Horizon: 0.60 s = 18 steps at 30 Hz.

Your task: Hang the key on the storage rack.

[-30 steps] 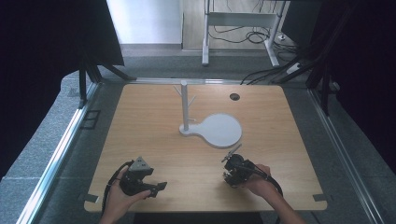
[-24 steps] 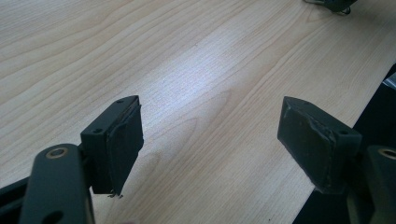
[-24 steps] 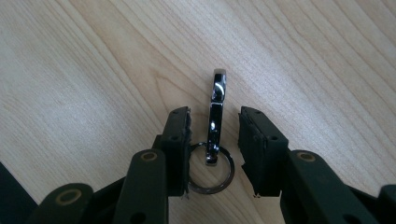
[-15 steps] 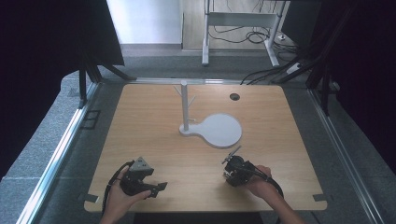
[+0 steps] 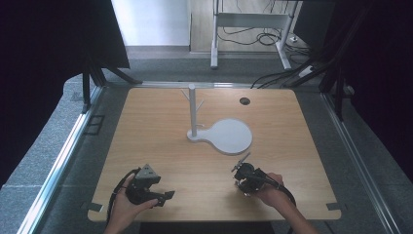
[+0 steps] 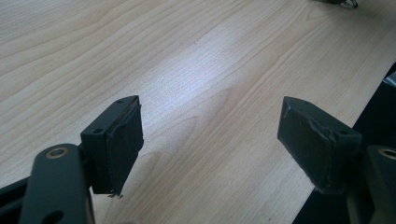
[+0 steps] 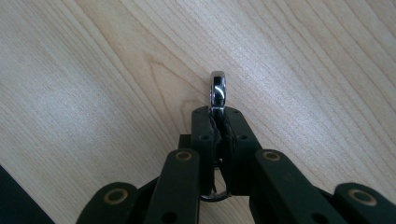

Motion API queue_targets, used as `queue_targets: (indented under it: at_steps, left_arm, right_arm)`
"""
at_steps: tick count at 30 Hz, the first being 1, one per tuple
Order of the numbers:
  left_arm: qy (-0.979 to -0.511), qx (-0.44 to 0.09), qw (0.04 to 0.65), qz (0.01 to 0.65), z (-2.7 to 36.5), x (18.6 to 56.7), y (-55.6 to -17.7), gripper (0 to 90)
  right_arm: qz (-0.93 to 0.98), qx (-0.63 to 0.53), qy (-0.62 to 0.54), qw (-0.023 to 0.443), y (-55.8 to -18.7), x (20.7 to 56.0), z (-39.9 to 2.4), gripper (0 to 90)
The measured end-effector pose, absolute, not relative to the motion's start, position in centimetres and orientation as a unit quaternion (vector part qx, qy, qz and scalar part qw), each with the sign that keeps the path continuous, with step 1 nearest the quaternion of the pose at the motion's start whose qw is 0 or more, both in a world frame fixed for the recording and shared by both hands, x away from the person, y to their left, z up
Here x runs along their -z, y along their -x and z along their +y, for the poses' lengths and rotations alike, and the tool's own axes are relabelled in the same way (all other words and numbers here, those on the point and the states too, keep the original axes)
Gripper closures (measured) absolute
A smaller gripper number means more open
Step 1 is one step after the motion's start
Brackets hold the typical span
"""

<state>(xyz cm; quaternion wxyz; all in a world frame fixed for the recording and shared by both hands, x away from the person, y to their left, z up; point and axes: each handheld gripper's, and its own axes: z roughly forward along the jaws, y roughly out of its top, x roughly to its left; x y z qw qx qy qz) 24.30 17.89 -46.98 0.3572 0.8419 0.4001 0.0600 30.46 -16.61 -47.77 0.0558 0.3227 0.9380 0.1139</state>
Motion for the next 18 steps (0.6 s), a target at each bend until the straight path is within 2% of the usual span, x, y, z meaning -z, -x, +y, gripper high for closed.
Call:
queue_targets:
  at_steps: [18]
  left_arm:
    - [-0.843,-0.059,0.355,0.399,17.87,47.06,-24.36,22.9]
  right_arm:
    - [0.941,-0.112,-0.314,0.052,-30.5,47.54,-16.74,84.6]
